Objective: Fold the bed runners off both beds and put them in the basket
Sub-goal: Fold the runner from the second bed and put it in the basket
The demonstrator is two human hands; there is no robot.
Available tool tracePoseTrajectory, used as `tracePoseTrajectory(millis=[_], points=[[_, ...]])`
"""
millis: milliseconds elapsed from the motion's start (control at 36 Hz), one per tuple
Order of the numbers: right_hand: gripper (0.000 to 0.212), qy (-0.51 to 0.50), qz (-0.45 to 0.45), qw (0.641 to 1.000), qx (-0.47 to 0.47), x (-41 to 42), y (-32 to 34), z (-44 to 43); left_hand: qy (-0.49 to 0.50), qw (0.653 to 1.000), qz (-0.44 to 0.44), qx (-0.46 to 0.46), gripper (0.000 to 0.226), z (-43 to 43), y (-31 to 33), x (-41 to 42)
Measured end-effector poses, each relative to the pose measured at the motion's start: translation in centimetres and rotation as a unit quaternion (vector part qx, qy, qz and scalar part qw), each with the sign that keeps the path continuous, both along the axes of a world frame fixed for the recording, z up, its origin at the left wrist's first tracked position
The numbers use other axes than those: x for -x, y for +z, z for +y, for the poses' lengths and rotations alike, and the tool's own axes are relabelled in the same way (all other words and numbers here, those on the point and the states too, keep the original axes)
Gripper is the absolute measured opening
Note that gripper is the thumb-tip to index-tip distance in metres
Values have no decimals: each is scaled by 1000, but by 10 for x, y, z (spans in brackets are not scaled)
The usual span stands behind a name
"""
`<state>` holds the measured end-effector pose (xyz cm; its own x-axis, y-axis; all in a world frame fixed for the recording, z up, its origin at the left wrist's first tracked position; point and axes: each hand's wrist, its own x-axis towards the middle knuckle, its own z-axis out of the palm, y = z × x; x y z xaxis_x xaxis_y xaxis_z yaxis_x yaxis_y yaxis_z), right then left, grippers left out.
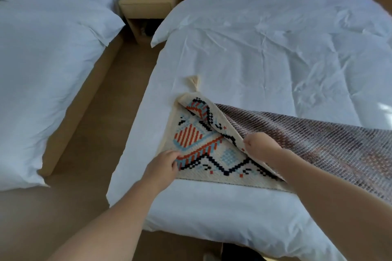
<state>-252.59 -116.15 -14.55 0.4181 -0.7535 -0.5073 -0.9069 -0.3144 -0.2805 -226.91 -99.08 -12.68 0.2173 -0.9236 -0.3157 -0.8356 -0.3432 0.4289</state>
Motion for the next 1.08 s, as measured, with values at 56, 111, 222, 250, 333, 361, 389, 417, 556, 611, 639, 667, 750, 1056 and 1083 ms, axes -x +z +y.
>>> tracePoseTrajectory(millis=[56,111,222,250,333,361,389,417,556,611,639,667,750,1056,1083], points=[[25,5,-8,1000,-1,-20,-7,-20,-9,1000,-8,-1,35,-13,-11,-15],[27,-2,-15,1000,-5,-42,-17,-39,-12,1000,-14,-3,36,-27,-20,-28],[36,-27,-20,999,-41,-85,-37,-69,-13,1000,-11,-5,38,-54,-42,-49],[38,-32,-23,998,-45,-95,-43,-75,-17,1000,-10,-4,38,-60,-48,-55],[42,-79,-38,995,-47,-119,-67,-93,-40,999,-3,-2,39,-78,-65,-73],[42,-98,-41,993,-42,-125,-76,-98,-48,999,-1,3,38,-85,-72,-80],[41,-114,-40,992,-35,-132,-84,-102,-56,998,1,7,38,-91,-78,-86],[40,-127,-37,991,-27,-138,-92,-105,-64,998,1,12,38,-98,-83,-92],[32,-168,-34,985,26,-164,-128,-116,-122,992,-8,24,40,-131,-112,-121],[22,-193,-35,980,35,-170,-139,-118,-135,990,-13,33,40,-141,-120,-128],[17,-210,-33,976,43,-173,-143,-118,-140,989,-16,37,41,-146,-123,-130],[15,-226,-32,972,54,-175,-145,-118,-144,989,-18,41,41,-151,-127,-132],[20,-234,-70,967,71,-180,-147,-111,-160,986,-25,51,42,-165,-135,-134],[18,-4,-206,964,169,-182,-141,-20,-371,918,-104,91,53,-222,-137,-116],[18,10,-202,964,173,-181,-143,-14,-396,907,-118,82,40,-223,-137,-116]])
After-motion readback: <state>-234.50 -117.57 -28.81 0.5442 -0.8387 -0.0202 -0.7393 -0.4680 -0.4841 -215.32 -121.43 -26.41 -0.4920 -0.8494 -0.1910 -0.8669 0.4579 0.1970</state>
